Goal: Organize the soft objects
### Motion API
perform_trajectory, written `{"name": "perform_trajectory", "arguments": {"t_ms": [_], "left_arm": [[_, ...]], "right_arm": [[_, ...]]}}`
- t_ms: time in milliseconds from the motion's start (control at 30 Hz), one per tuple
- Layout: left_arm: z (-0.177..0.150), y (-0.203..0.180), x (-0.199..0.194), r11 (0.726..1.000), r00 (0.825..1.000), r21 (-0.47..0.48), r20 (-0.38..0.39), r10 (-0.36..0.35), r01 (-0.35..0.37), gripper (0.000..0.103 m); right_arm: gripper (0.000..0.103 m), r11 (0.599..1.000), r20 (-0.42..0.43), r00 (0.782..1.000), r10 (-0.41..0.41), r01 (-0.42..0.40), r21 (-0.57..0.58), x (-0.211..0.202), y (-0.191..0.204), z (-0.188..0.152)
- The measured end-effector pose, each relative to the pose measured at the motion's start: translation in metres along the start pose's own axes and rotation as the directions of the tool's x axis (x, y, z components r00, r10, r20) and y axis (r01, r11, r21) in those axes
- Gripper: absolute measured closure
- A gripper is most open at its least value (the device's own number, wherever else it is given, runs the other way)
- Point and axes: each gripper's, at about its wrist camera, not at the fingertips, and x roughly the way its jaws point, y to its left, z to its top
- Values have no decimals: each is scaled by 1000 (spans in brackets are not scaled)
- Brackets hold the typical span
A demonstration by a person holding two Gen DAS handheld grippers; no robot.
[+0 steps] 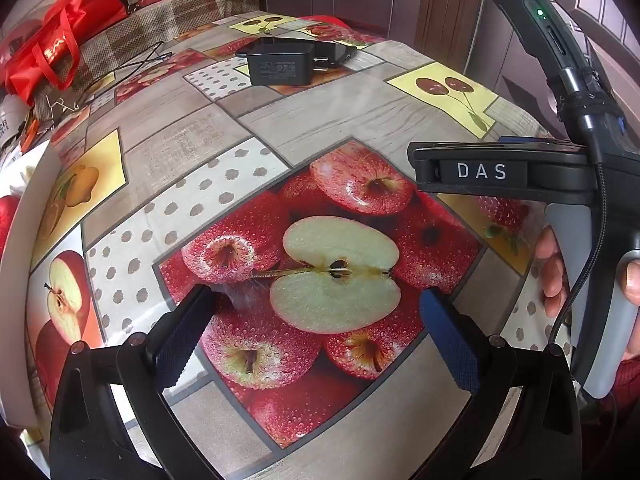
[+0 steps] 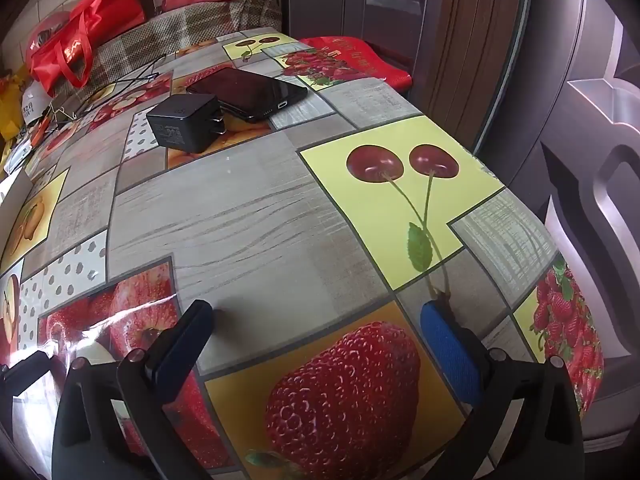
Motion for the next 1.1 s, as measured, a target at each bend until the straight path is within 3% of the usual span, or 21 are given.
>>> {"name": "perform_trajectory", "arguments": {"t_ms": [1100], "left_arm": [[0, 1, -1, 1000, 1000, 0, -1, 0, 0, 0]], "right_arm": [[0, 1000, 0, 1000, 3, -3, 2, 1, -2, 0]]}}
